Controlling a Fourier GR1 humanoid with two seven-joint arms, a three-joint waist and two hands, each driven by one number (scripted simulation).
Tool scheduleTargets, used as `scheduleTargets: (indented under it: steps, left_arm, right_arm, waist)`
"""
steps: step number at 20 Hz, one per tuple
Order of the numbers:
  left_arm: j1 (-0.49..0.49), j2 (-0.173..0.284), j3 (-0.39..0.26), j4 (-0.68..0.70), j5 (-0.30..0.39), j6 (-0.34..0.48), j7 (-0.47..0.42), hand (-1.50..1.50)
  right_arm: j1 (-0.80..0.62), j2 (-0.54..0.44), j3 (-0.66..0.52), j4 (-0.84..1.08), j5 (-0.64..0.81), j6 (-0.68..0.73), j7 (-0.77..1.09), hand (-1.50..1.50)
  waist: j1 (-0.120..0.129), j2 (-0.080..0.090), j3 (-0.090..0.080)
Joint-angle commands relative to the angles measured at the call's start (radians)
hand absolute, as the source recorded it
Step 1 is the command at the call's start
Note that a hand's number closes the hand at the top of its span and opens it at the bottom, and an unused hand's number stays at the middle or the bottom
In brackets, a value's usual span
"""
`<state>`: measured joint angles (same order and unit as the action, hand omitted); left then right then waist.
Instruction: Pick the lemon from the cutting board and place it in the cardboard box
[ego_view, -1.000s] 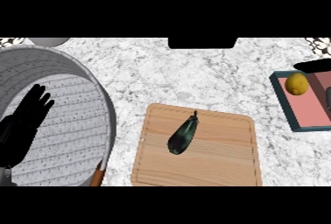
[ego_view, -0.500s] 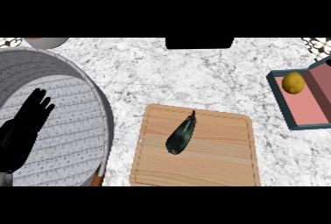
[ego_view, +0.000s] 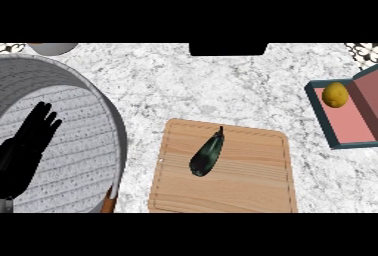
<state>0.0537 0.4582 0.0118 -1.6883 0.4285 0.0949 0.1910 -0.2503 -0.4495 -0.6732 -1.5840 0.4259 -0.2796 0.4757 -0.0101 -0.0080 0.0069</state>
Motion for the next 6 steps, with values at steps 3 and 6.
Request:
scheduleTargets:
  steps: [3,6]
  left_arm:
    - [-0.090,-0.035,0.020,0.126,-0.024,-0.037,-0.020,0.00]
    - [-0.030,-0.063,0.015,0.062,-0.027,-0.030,-0.030,0.00]
  right_arm:
    - [0.163,0.007,-0.071,-0.149,-0.123,0.090,-0.032,-1.50]
    - [0.164,-0.018,-0.088,-0.106,-0.121,0.087,-0.048,-1.50]
  waist:
    - [-0.004,0.007,-0.007]
    - [0.006,0.007,-0.007]
